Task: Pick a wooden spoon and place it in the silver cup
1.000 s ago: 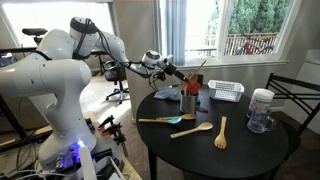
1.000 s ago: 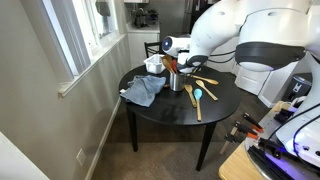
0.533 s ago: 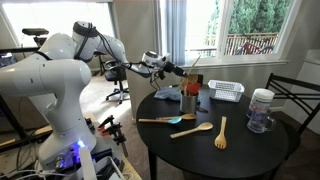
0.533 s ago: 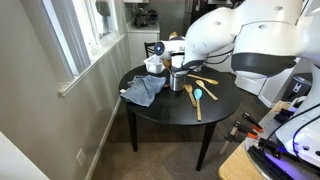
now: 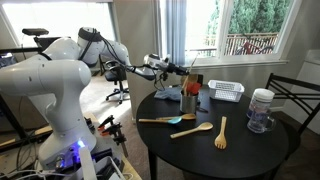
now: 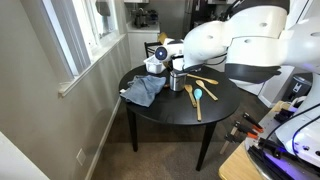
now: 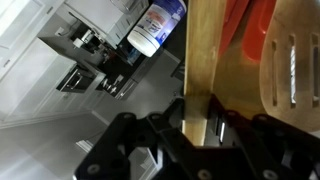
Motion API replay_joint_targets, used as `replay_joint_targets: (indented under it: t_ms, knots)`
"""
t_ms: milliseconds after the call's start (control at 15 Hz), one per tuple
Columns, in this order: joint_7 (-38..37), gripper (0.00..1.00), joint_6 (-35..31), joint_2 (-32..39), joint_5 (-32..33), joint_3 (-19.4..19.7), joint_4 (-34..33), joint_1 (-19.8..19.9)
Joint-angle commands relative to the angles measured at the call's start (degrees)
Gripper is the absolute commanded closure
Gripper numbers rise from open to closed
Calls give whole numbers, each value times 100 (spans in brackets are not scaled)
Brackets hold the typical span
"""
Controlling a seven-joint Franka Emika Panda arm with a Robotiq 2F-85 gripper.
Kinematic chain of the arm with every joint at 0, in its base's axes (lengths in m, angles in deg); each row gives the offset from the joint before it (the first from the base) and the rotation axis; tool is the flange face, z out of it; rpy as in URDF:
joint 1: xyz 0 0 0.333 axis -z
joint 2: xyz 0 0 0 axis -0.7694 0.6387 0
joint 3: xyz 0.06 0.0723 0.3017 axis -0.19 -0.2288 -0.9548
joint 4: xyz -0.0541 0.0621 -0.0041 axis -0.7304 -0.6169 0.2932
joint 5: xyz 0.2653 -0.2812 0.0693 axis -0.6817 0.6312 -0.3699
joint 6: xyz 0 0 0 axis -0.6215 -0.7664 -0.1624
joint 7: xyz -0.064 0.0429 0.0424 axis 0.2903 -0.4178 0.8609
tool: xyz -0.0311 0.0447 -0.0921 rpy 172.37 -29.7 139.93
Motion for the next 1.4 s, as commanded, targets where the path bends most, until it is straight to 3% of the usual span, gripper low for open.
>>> replay_joint_targets:
  t_ms: [0,333,400,667,733,867,1200,1333]
  knots:
    - [-141,88,-818,561,-85,336,-118,126]
    - [-104,89,-1615,1244,-798,748,-77,135]
    - [-802,89,-1613,804,255,689,-26,199]
    - [-1811,89,-1599,836,1060,824,12,98]
    - [-2098,47,-1557,825,1287,819,6,84]
    - [-2486,41,-1577,808,1590,804,38,63]
    - [-3113,8,-1615,808,2068,794,52,47]
    - [-3210,1,-1637,807,2131,806,111,-2]
